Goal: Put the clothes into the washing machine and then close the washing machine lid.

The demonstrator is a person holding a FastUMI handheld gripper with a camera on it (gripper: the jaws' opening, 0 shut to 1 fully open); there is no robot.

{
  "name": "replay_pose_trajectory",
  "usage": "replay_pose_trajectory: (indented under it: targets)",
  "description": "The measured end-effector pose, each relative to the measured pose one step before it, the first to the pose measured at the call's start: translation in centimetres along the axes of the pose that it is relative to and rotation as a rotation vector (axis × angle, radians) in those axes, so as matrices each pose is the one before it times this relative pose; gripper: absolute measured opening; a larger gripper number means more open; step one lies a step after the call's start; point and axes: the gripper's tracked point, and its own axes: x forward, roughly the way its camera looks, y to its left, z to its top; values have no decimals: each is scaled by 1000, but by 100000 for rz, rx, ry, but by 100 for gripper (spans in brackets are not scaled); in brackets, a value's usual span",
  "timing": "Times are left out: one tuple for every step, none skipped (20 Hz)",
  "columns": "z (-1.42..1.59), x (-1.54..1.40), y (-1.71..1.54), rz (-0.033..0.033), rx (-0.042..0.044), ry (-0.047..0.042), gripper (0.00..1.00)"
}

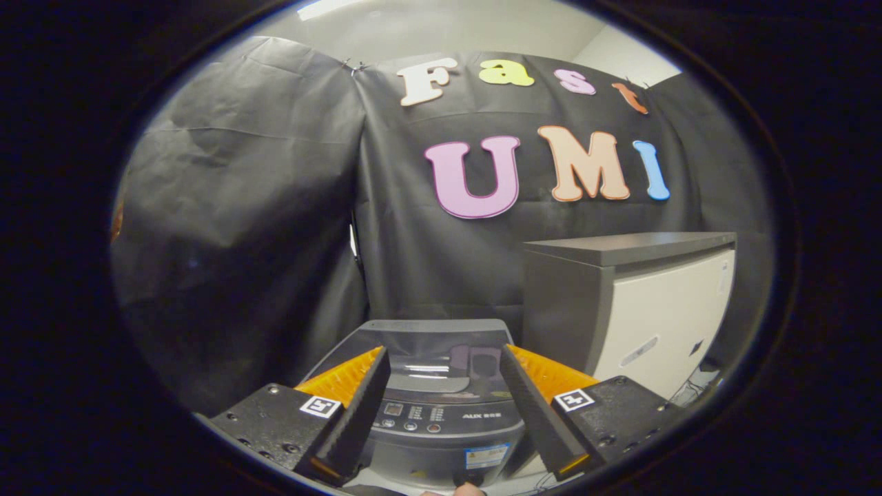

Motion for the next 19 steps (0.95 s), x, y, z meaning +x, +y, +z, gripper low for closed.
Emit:
replay_pose_trajectory:
  targets:
    - [-142,-601,-249,-529,-766,-406,97]
    - [-146,-660,-377,-838,-1638,-351,97]
    - [-279,-790,-441,-962,-2267,-450,97]
    - [-154,-654,-403,-1240,-1899,-807,97]
    - [-305,-598,-208,-417,-1669,-560,97]
    - [-353,-592,-326,-723,-1123,-269,97]
    - [-405,-658,-438,-939,-433,122,97]
    - [-407,-596,-303,-398,640,360,97]
    - [-666,-558,-333,-506,1107,748,96]
    - [-429,-642,-392,-649,1433,192,96]
    - [-133,-554,-510,-914,1506,-176,96]
    - [-217,-679,-499,-663,1387,-199,96]
    - [-232,-622,-535,-912,1415,-301,96]
    - [-138,-713,-583,-1012,1361,-443,96]
    - [-126,-495,-463,-359,556,-640,96]
    - [-141,-576,-516,-557,-361,-876,97]
    - [-304,-626,-374,-474,-388,-823,97]
    - [-481,-548,-418,-165,-167,-197,97]
    - [-693,-522,-408,-121,122,585,97]
